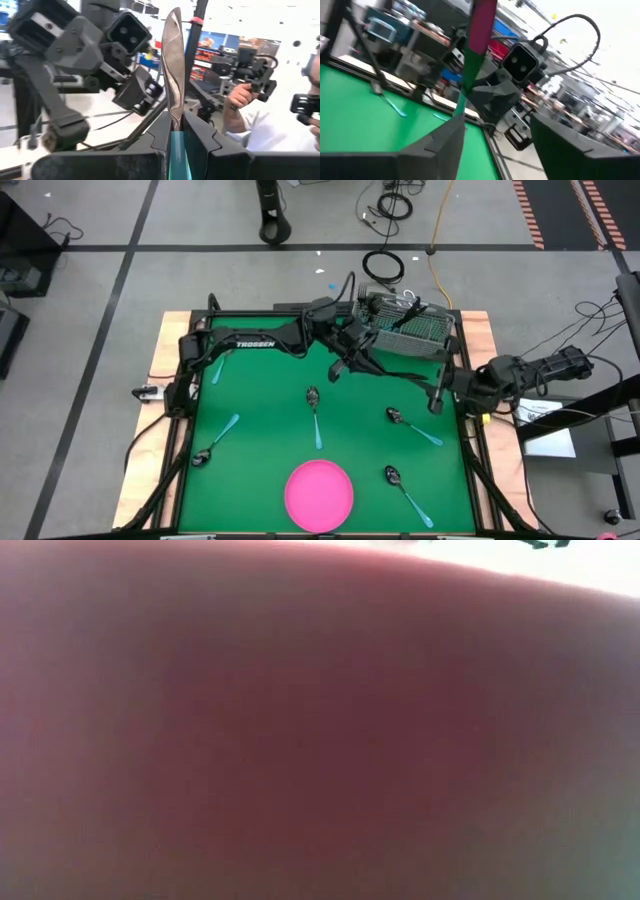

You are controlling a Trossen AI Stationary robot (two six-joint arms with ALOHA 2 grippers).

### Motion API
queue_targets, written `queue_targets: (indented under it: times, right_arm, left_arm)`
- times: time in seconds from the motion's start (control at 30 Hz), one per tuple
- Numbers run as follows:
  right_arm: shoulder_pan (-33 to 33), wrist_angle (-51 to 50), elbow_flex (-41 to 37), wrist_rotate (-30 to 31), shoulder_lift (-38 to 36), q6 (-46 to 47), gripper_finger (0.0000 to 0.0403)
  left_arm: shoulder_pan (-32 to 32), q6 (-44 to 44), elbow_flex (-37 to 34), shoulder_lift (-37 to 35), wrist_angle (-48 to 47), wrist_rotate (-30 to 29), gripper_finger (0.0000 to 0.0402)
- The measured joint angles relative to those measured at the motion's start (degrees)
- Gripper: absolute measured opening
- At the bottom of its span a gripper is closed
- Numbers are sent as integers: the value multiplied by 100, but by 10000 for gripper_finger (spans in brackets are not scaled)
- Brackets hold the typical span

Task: Sort silverware
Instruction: Put the blue knife into the utensil holder

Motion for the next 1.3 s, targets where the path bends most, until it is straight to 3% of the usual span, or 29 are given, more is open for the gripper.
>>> queue_targets:
  times: [0.27, 0.5, 0.67, 0.9, 1.1, 1.3]
  right_arm:
    - [0, -20, 227, -1571, 45, 0, 241]
    - [-13, 128, 443, -1857, 218, -261, 233]
    - [-96, 171, 666, -2485, 508, -284, 231]
    - [-283, 174, 949, -2909, 1049, -396, 222]
    - [-448, 189, 1126, -3138, 1329, -473, 159]
    - [-639, 65, 1162, -3203, 1347, -660, 17]
  left_arm:
    - [-180, 2, 0, 0, 13, 9, 38]
    - [-281, 5, 0, 0, 8, -32, 38]
    - [-338, 7, 0, 0, 8, -55, 38]
    - [-353, 5, 0, 0, -22, -103, 38]
    - [-351, 2, 0, 0, -131, 41, 38]
    - [-385, -149, 0, 0, -146, 336, 38]
